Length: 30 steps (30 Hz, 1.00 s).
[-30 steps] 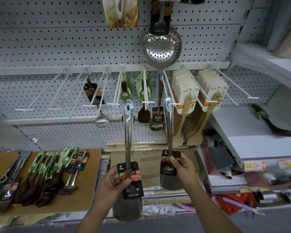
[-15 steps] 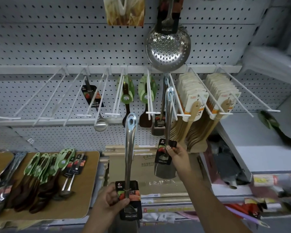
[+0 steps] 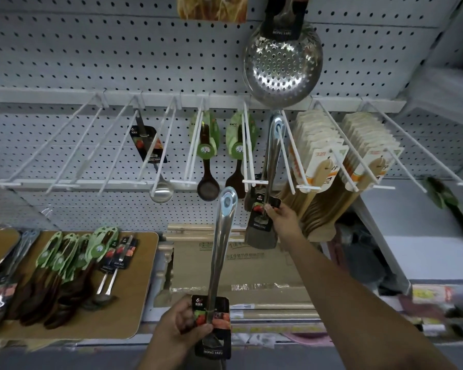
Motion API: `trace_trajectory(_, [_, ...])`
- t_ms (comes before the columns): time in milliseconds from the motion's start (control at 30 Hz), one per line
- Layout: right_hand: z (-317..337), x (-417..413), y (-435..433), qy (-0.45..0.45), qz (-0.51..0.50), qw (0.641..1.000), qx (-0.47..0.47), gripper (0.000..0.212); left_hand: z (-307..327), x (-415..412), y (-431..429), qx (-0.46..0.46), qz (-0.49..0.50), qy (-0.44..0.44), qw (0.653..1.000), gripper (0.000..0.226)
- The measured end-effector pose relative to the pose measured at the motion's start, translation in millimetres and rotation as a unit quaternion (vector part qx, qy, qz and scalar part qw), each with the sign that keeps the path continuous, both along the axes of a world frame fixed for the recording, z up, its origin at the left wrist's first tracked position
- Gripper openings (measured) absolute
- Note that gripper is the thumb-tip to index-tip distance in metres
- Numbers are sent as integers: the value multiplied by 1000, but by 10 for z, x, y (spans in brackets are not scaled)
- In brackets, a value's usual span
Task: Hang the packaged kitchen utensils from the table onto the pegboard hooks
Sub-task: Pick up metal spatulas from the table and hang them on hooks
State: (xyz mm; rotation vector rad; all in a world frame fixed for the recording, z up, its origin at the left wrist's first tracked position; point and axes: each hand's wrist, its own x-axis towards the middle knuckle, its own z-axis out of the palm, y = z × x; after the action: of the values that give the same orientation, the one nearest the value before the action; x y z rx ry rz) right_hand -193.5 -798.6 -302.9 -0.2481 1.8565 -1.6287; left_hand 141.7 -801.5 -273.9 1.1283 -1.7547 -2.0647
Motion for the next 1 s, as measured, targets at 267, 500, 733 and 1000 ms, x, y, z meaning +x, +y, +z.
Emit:
trace_trajectory(267, [191,32,-78,73,36,989,120,36,-77,10,108,8,0,-1,1000,42])
trace_trajectory(500, [462,684,480,22,85,995,-35,22,-193,-39,264,-8,15,13,1000,44])
trace_trajectory(733, [936,1022,954,-16,111,985,-131,28,-147,-172,506,-7,2,51,999,41])
trace_trajectory(1000, [1202,1126,1230,49,125,982,-135,44,-33,-277,788,-16,23,74,997,35])
